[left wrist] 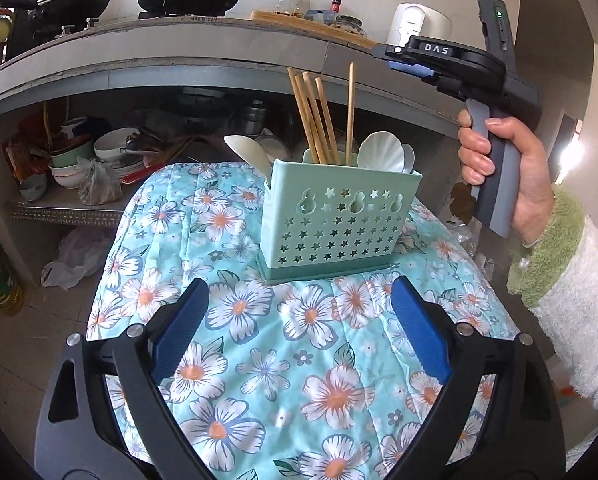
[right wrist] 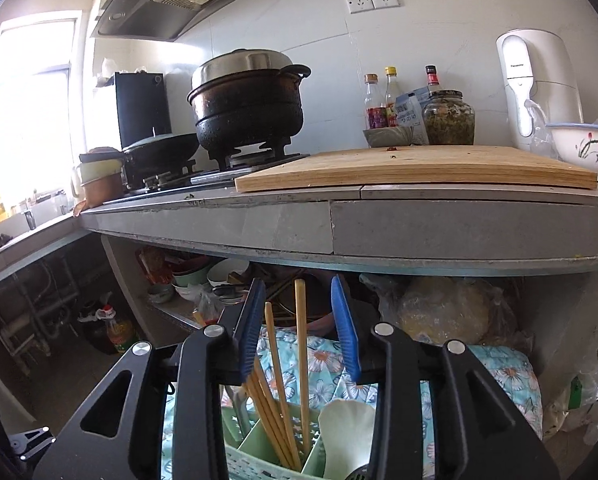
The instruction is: Organize utensils
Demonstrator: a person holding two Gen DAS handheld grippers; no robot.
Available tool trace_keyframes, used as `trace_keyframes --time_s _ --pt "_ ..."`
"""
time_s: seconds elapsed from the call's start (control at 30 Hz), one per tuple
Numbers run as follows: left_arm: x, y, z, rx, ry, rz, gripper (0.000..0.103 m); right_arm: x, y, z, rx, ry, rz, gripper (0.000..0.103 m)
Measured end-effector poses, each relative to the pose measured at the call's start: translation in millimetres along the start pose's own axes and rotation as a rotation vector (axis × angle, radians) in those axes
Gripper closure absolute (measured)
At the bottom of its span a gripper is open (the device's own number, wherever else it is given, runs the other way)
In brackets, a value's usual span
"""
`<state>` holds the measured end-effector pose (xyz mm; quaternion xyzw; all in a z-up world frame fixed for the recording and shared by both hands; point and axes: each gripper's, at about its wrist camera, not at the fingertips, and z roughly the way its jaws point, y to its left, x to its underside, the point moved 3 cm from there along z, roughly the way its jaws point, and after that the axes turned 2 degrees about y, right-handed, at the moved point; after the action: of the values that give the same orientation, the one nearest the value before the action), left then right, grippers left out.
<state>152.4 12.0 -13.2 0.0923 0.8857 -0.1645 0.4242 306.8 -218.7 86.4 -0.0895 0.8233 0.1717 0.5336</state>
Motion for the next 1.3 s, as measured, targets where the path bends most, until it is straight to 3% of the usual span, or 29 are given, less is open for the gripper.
trace_keyframes --time_s 0.27,0.43,0.7,0.97,1.07,1.3 --pt "-1 -13 -22 -0.051 -0.042 0.024 0.012 19 6 -82 -0.016 -0.036 0.076 0.058" --pt "-2 -18 -37 -0.118 -0.063 0.017 0.009 54 11 -128 0.014 0.008 0.109 0.04" --pt "12 -18 -59 -0.269 -0.045 -0.024 0.008 131 30 -167 0.195 0.203 0.102 0.023" --pt "20 -19 -80 -0.471 -0.034 -0.005 0.008 165 40 -209 0.361 0.25 0.112 0.013" --pt "18 -26 -88 -0.495 -0.039 0.036 0.008 163 43 -223 0.404 0.24 0.105 0.01" --pt "19 -46 -105 -0.455 -0.042 0.055 0.008 157 53 -252 0.442 0.192 0.074 0.007"
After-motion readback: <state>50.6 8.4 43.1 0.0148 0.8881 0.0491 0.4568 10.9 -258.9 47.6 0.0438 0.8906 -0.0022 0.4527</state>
